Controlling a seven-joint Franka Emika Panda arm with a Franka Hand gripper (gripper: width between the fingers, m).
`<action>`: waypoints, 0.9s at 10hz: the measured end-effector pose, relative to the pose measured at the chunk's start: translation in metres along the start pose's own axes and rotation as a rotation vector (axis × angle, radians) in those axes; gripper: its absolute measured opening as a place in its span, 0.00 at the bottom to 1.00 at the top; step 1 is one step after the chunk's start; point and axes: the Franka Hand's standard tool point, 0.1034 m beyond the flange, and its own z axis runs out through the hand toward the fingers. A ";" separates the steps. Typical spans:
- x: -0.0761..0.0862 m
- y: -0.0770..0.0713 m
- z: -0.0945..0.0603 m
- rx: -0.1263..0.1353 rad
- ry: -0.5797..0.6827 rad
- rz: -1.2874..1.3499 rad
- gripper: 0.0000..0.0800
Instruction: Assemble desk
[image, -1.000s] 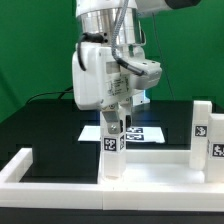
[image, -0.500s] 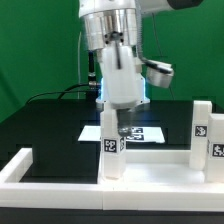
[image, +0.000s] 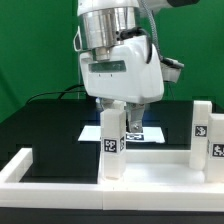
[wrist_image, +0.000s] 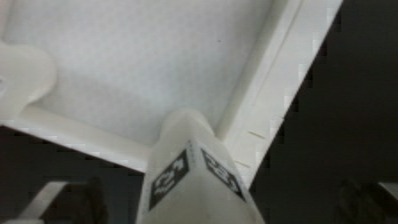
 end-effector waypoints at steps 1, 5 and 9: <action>0.004 0.004 -0.002 -0.026 -0.001 -0.209 0.81; 0.002 0.004 0.000 -0.073 0.011 -0.413 0.63; 0.003 0.005 0.000 -0.071 0.019 -0.154 0.36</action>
Offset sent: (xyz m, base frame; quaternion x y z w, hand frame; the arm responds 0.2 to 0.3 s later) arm 0.0000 0.0000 0.0000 0.0000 0.0000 0.0000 1.0000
